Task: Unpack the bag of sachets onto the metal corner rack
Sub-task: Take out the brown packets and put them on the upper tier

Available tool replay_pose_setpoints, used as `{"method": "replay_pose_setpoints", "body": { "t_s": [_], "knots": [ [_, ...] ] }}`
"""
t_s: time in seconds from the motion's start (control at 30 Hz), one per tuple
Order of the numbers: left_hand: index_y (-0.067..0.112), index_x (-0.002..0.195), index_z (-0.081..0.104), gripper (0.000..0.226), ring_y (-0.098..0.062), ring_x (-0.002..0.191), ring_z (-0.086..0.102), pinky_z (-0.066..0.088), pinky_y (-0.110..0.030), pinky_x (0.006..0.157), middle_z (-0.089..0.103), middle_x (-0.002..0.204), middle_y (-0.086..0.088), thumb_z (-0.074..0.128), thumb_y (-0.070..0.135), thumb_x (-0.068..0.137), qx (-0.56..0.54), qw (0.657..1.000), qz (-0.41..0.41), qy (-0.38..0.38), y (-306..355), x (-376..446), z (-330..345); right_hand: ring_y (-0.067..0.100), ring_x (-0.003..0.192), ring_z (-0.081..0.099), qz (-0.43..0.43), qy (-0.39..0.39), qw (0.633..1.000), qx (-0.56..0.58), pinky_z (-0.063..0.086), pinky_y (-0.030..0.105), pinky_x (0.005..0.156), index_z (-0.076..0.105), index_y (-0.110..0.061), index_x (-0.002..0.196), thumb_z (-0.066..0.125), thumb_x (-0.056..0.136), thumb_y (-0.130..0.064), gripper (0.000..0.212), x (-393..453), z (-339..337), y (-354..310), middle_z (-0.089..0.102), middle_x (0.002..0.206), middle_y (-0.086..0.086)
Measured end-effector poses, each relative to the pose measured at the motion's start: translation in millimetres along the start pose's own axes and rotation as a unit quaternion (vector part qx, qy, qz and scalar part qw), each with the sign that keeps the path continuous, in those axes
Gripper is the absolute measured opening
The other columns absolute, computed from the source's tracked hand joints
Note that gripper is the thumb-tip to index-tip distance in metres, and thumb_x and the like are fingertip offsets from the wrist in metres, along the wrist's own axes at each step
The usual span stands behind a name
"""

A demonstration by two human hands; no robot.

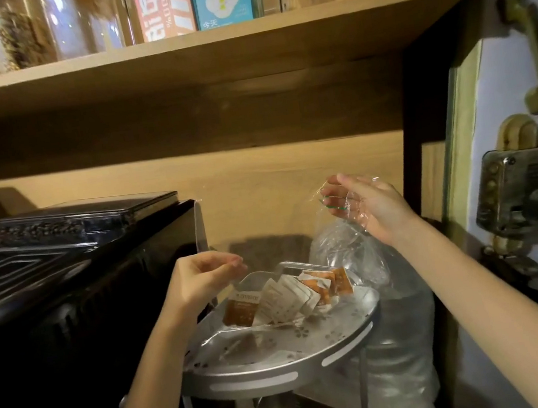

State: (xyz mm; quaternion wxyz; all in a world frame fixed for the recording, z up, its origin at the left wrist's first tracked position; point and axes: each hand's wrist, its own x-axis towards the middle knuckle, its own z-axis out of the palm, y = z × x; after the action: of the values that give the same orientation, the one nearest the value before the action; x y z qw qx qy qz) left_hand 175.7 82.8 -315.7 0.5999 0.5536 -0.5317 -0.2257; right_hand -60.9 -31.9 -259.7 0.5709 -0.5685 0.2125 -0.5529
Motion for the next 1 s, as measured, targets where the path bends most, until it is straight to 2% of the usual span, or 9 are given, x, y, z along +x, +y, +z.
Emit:
{"method": "replay_pose_setpoints", "body": {
  "t_s": [0.07,0.13,0.2,0.27,0.33,0.47,0.77,0.93,1.0],
  "knots": [
    [0.000,0.086,0.071,0.014,-0.015,0.068,0.069,0.056,-0.026,0.066,0.073,0.069,-0.007,0.068,0.011,0.077,-0.057,0.998,-0.003,0.012,-4,1,-1,0.019,0.085,0.067,0.013,-0.021,0.999,0.033,0.056,0.027,0.075,0.062,-0.009,0.101,0.064,0.080,-0.026,0.027,-2,-8,4,0.071,0.090,0.007],
    [0.003,0.084,0.071,0.009,-0.009,0.063,0.069,0.055,-0.020,0.060,0.073,0.062,-0.001,0.066,0.009,0.079,-0.079,0.996,0.005,0.030,-6,4,-3,0.020,0.091,0.064,0.059,-0.057,0.995,0.058,0.056,0.029,0.079,0.059,-0.010,0.107,0.081,0.057,-0.034,0.060,-5,-22,15,0.068,0.096,0.007],
    [0.006,0.084,0.069,0.006,-0.004,0.059,0.068,0.053,-0.016,0.056,0.072,0.058,0.003,0.064,0.008,0.081,-0.086,0.996,0.007,0.036,-5,6,-1,0.020,0.093,0.063,0.136,-0.100,0.986,-0.014,0.056,0.027,0.079,0.056,-0.008,0.111,0.089,0.043,-0.031,0.079,-12,-31,32,0.067,0.099,0.007],
    [0.006,0.085,0.069,0.007,-0.004,0.060,0.068,0.053,-0.019,0.058,0.072,0.058,0.004,0.064,0.009,0.082,-0.080,0.996,0.003,0.043,-4,9,3,0.017,0.097,0.063,0.177,-0.120,0.959,-0.186,0.054,0.019,0.078,0.053,-0.004,0.116,0.081,0.062,-0.014,0.061,-20,-27,46,0.065,0.109,0.008],
    [0.004,0.091,0.069,0.012,-0.010,0.064,0.068,0.052,-0.027,0.065,0.072,0.064,0.001,0.066,0.011,0.081,-0.077,0.995,0.008,0.055,0,13,4,0.016,0.092,0.066,0.130,-0.080,0.951,-0.269,0.055,0.021,0.077,0.058,-0.002,0.110,0.068,0.076,-0.001,0.035,-21,-21,50,0.068,0.104,0.008],
    [0.011,0.084,0.070,0.005,-0.007,0.063,0.068,0.052,-0.022,0.061,0.072,0.061,0.005,0.065,0.013,0.081,-0.089,0.992,0.037,0.079,14,22,3,0.015,0.074,0.069,0.041,0.004,0.976,-0.215,0.059,0.024,0.067,0.065,-0.005,0.091,0.063,0.080,0.001,0.012,-15,-13,36,0.070,0.087,0.009],
    [0.014,0.090,0.068,0.009,-0.016,0.075,0.068,0.055,-0.035,0.075,0.070,0.081,-0.004,0.063,0.017,0.084,-0.075,0.983,0.086,0.144,35,34,1,0.014,0.071,0.067,-0.019,0.037,0.985,-0.165,0.057,0.020,0.057,0.063,-0.010,0.083,0.062,0.081,0.001,0.011,-11,2,29,0.068,0.083,0.009],
    [0.009,0.121,0.054,0.050,-0.010,0.090,0.063,0.053,-0.017,0.073,0.064,0.100,-0.001,0.072,0.019,0.076,-0.053,0.980,0.090,0.170,10,12,6,0.016,0.075,0.066,-0.001,0.020,0.994,-0.108,0.057,0.021,0.058,0.063,-0.010,0.085,0.058,0.084,0.002,0.013,-7,6,25,0.069,0.087,0.010],
    [0.013,0.124,0.048,0.057,-0.008,0.086,0.059,0.047,-0.023,0.076,0.059,0.096,0.006,0.074,0.015,0.073,0.036,0.973,0.086,0.212,-7,-3,17,0.016,0.073,0.066,0.013,0.023,0.996,-0.086,0.057,0.020,0.056,0.062,-0.007,0.089,0.056,0.084,0.004,0.013,-7,5,24,0.068,0.084,0.009]
  ]
}}
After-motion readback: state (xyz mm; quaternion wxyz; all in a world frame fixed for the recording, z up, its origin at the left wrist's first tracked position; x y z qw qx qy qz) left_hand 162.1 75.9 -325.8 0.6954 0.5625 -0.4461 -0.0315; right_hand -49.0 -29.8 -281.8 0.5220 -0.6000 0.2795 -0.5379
